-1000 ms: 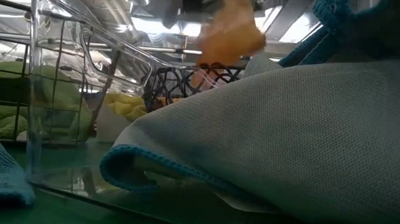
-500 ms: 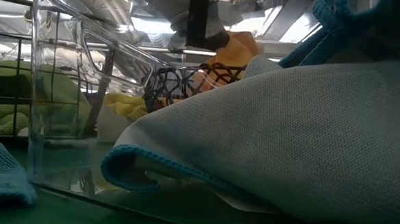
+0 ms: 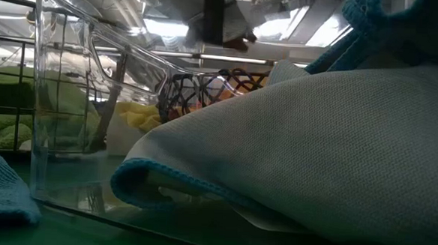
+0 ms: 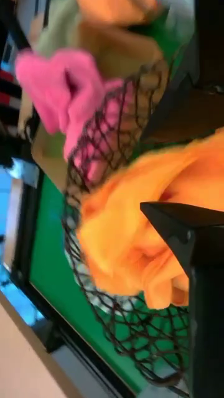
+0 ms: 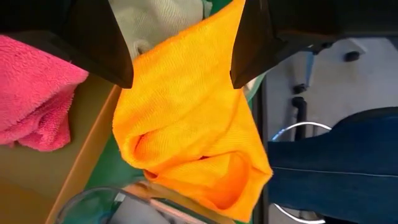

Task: Sort microfiber towel by color & place in baskets
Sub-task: Put the orange towel into the round wire basket

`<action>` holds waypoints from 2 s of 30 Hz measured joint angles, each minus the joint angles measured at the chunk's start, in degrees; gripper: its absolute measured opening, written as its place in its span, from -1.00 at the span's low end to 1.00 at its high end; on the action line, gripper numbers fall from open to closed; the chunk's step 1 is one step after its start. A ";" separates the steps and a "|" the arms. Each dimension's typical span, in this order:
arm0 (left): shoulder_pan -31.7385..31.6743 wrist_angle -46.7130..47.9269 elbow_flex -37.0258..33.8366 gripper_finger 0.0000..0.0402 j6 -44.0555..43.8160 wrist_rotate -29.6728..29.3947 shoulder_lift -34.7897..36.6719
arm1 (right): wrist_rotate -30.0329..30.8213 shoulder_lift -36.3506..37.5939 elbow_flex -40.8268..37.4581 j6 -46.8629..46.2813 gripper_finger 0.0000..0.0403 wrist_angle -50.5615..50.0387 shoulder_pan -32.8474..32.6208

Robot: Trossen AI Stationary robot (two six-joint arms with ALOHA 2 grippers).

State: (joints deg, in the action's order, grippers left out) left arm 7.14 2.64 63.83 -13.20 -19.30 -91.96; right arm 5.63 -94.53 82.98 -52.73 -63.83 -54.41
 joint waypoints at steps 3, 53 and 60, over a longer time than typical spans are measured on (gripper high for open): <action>1.26 1.15 0.00 -0.21 1.39 0.11 2.16 | 0.26 -1.62 0.00 0.01 0.33 0.00 0.00; 24.67 8.45 -0.02 -0.27 -3.34 -1.65 7.75 | -0.22 -6.54 -9.60 1.72 -0.89 10.16 1.57; 24.87 8.45 -0.02 -0.27 -3.31 -2.31 7.75 | -2.03 0.99 -9.35 1.50 -0.97 9.52 2.52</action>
State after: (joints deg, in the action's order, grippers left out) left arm 32.01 11.09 63.81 -16.50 -21.61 -84.20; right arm 3.60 -93.54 73.63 -51.23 -54.31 -51.90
